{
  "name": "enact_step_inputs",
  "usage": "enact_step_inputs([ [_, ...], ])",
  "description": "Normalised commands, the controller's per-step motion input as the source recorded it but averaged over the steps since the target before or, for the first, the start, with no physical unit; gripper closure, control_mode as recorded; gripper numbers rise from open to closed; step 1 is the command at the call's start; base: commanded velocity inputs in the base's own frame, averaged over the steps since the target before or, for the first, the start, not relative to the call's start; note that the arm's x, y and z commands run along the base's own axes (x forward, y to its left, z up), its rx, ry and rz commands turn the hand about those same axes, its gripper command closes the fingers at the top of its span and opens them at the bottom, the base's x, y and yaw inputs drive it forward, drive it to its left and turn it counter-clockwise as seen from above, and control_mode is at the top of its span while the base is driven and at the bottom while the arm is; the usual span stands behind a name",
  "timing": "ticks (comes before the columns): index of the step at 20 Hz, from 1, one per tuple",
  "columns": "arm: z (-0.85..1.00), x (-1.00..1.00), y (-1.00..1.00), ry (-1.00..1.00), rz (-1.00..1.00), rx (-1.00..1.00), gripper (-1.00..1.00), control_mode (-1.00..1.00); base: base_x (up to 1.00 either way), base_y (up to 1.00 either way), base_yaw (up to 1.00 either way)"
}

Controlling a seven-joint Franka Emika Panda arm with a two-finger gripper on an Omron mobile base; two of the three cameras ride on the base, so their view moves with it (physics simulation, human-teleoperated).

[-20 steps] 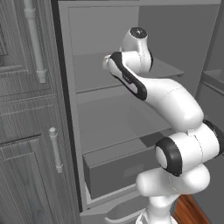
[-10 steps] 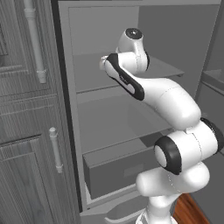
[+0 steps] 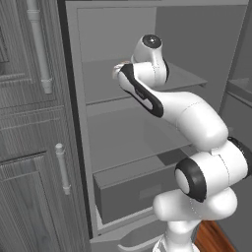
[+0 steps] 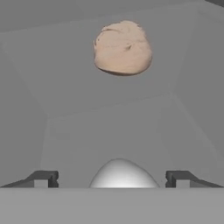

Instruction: Pick the egg and butter from the fridge and place them by the bowl for mixing.

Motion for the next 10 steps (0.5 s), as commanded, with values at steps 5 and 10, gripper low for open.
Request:
enact_step_inputs([
  [5,0.0,0.0,0.0,0.0,0.0,0.0,1.0,-1.0,0.0,0.0,0.0],
  [10,0.0,0.0,0.0,0.0,0.0,0.0,1.0,-1.0,0.0,0.0,0.0],
])
